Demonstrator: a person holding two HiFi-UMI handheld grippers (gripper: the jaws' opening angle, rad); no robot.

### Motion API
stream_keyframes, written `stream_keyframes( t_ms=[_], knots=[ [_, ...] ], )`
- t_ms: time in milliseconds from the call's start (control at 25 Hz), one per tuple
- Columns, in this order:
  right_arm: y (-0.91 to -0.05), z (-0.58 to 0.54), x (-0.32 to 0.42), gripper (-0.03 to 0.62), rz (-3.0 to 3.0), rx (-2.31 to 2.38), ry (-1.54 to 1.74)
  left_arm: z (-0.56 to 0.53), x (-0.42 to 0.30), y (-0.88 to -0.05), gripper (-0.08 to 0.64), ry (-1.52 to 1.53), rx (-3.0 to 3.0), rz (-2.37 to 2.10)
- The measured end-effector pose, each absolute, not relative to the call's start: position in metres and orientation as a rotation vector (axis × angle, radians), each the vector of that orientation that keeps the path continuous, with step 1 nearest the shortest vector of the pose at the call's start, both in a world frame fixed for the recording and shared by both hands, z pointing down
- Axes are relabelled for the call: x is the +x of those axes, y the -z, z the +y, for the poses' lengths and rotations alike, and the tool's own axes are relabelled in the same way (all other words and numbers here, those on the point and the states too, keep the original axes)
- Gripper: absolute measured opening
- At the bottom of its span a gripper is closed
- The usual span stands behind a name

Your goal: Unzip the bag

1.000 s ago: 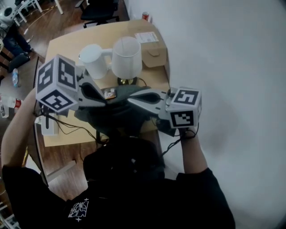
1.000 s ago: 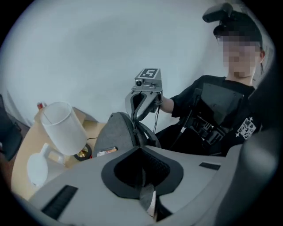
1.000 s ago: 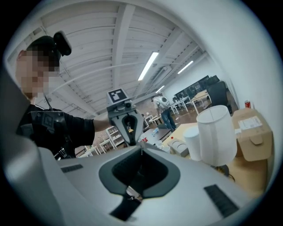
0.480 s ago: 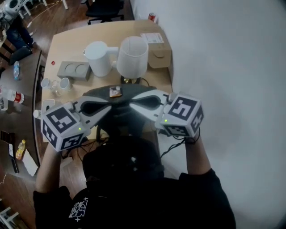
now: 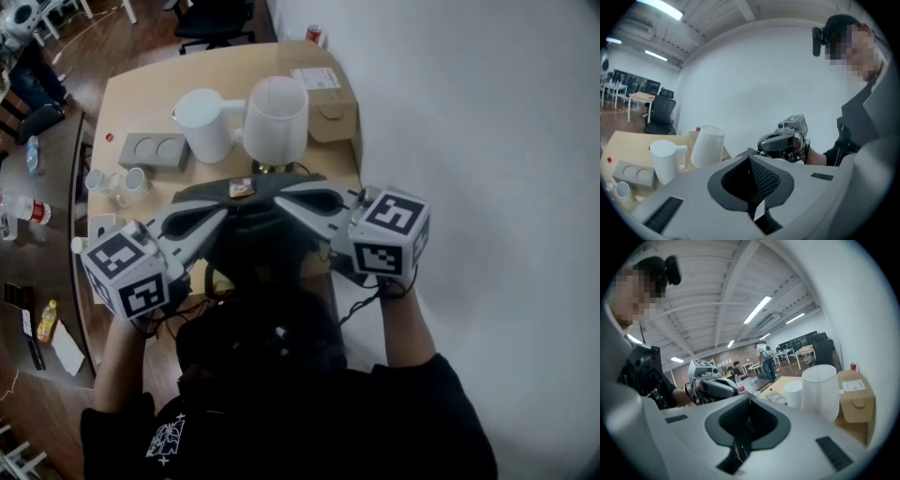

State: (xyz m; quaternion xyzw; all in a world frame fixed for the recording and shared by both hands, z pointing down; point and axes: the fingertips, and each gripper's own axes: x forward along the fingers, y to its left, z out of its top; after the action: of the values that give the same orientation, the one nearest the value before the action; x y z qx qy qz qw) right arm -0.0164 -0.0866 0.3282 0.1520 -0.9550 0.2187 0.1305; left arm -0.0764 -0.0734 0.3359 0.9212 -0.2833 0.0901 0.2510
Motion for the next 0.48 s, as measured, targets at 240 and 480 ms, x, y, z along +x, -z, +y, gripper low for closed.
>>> stream_keyframes(
  t_ms=[240,480],
  knots=[
    [-0.3272,-0.087,-0.02,0.011,-2.777,0.59,-0.536,-0.0752,-0.0794,-0.3371,0.003,-0.102,2.426,-0.819],
    [-0.3281,-0.0895,-0.0135,0.011,-2.806,0.595,-0.607,-0.0759,-0.0856,-0.3382,0.002,0.053,2.323,-0.778]
  ],
)
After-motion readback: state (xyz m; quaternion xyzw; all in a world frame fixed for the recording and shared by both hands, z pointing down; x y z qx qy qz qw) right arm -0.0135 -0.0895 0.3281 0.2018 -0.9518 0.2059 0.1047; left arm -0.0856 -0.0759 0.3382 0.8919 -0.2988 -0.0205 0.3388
